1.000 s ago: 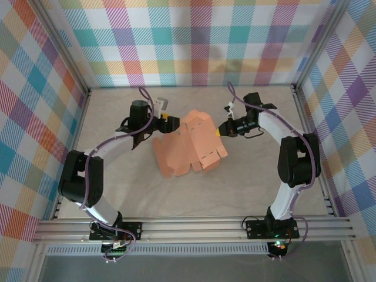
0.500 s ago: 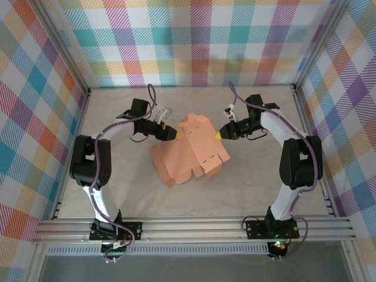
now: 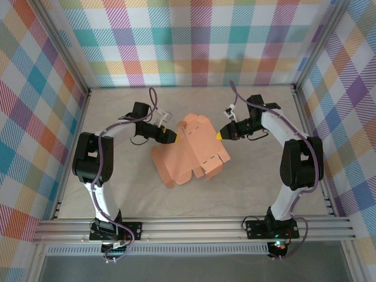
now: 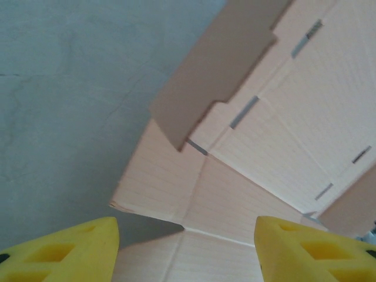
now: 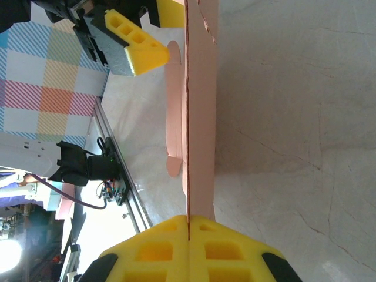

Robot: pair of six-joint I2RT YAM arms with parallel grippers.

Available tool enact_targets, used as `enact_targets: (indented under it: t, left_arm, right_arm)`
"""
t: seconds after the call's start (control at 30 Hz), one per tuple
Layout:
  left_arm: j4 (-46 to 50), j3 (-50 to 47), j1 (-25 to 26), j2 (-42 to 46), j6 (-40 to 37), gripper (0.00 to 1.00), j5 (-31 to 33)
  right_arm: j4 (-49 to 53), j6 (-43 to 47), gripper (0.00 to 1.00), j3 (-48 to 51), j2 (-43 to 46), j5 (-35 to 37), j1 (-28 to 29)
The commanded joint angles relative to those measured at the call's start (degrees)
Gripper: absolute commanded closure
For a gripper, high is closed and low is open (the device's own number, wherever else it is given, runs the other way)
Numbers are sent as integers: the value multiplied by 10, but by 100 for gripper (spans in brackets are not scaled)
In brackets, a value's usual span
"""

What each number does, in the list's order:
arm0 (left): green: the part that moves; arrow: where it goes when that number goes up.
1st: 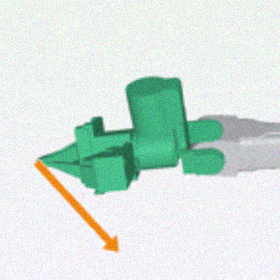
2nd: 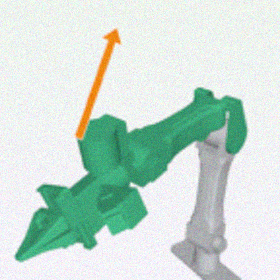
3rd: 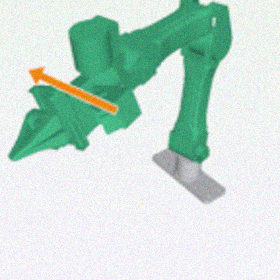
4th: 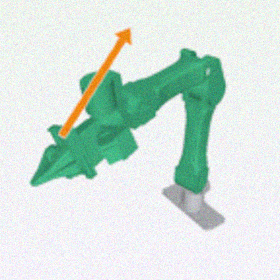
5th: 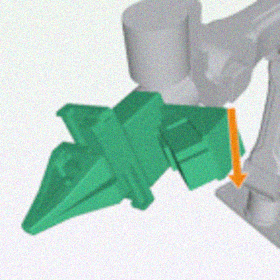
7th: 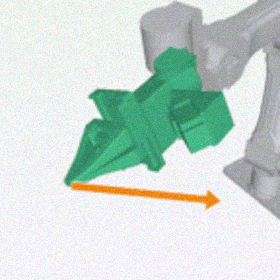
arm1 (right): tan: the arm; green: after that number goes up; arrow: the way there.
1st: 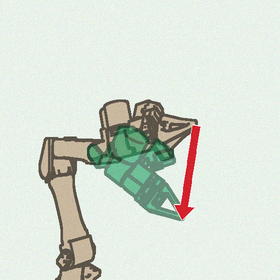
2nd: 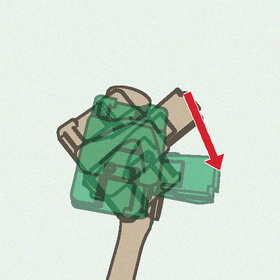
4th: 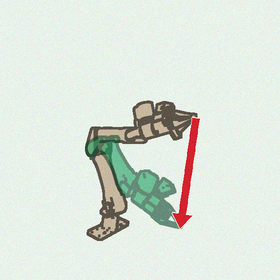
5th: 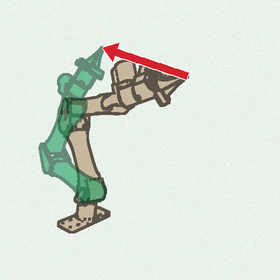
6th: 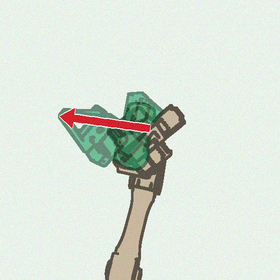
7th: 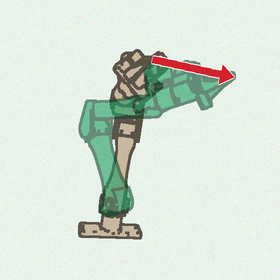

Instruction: Fold the paper box

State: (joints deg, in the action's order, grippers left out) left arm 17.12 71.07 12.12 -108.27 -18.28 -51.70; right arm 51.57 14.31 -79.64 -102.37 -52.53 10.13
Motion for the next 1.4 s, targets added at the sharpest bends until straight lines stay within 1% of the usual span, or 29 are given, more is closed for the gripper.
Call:
enact_targets:
  t: [0.0,0.13,0.27,0.33,0.43,0.47,0.5,0.63,0.73,0.8,0.9,0.97,1.07,1.13,1.33,1.37]
  left_arm:
    - [-48,5,-8,1,29,38,3]
    - [-39,27,-6,-19,42,38,-2]
    - [-29,40,-3,-30,35,43,-26]
    - [1,48,2,-36,22,45,-36]
    - [4,48,7,-36,18,57,-37]
    - [-2,45,7,-35,21,58,-36]
    - [-7,43,8,-32,24,64,-35]
    - [-31,36,8,-23,29,77,-29]
    - [-48,26,8,-13,39,89,-20]
    - [-62,17,8,-5,45,94,-17]
    - [-71,7,9,7,47,96,-17]
    - [-95,-9,12,19,50,97,-17]
    - [-145,-47,24,48,55,98,14]
    - [-160,-68,39,69,44,98,53]
    - [-189,-119,109,123,8,97,209]
    - [-199,-130,125,133,2,97,244]
  right_arm:
    - [10,18,100,-1,17,-22,-4]
    - [8,16,100,0,20,-28,-4]
    - [6,16,100,2,22,-29,-4]
    - [6,16,100,2,22,-29,-4]
    - [6,15,100,2,22,-30,-4]
    - [6,16,100,2,22,-28,-3]
    - [7,16,100,2,22,-26,-4]
    - [5,16,100,1,21,-26,-4]
    - [5,12,100,0,20,-26,-5]
    - [5,11,100,-1,20,-26,-4]
    - [6,12,100,-2,19,-29,-3]
    - [3,6,100,-2,19,-28,-4]
    - [5,-6,100,-10,12,-27,-4]
    - [13,-11,100,-19,6,-16,-3]
    - [20,-27,100,-32,-2,-9,-5]
    - [18,-30,100,-32,0,-10,-4]
